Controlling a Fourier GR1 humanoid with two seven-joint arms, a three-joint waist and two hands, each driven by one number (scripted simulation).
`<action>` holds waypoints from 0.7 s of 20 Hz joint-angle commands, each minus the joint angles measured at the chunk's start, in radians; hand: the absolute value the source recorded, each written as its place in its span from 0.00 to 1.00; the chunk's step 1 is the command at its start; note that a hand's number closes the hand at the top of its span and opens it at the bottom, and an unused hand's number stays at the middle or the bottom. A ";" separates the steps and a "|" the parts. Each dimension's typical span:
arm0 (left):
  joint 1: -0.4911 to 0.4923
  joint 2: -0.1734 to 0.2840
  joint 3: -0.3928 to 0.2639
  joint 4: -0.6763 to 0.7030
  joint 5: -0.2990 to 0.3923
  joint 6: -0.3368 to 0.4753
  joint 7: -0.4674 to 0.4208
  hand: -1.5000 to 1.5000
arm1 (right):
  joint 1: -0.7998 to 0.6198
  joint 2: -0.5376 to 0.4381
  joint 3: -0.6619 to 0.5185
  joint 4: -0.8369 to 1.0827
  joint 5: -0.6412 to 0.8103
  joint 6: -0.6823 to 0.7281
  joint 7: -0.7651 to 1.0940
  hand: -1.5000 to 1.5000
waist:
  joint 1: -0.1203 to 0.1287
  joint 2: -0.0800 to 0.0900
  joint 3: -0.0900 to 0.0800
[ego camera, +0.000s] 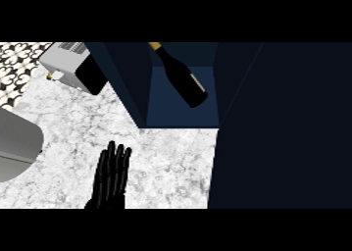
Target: Pick up the wine, place it into the cabinet and close the cabinet
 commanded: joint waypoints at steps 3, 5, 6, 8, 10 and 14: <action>0.089 0.128 0.064 -0.092 0.035 -0.133 -0.009 0.00 | 0.053 0.009 0.043 -0.062 -0.049 0.057 -0.033 1.00 | 0.002 0.002 0.000; 0.170 0.217 0.051 -0.224 0.021 -0.125 -0.014 0.00 | 0.055 -0.002 0.040 -0.089 -0.095 0.064 -0.006 1.00 | 0.007 -0.001 0.000; 0.136 0.160 0.074 -0.144 0.030 -0.135 -0.021 0.00 | 0.039 0.001 0.037 -0.110 -0.139 0.044 0.039 1.00 | 0.001 0.001 0.000; 0.161 0.209 0.104 -0.174 0.057 -0.163 -0.006 0.00 | 0.084 0.011 0.105 -0.100 -0.155 0.051 0.085 1.00 | 0.002 0.000 -0.001; 0.153 0.217 0.183 -0.148 0.095 -0.191 -0.023 0.00 | 0.128 0.041 0.131 -0.113 -0.192 0.033 0.103 1.00 | -0.004 0.001 -0.001; 0.220 0.251 0.229 -0.217 0.118 -0.203 -0.029 0.00 | 0.179 0.080 0.250 -0.143 -0.133 0.014 0.125 1.00 | 0.000 -0.002 -0.001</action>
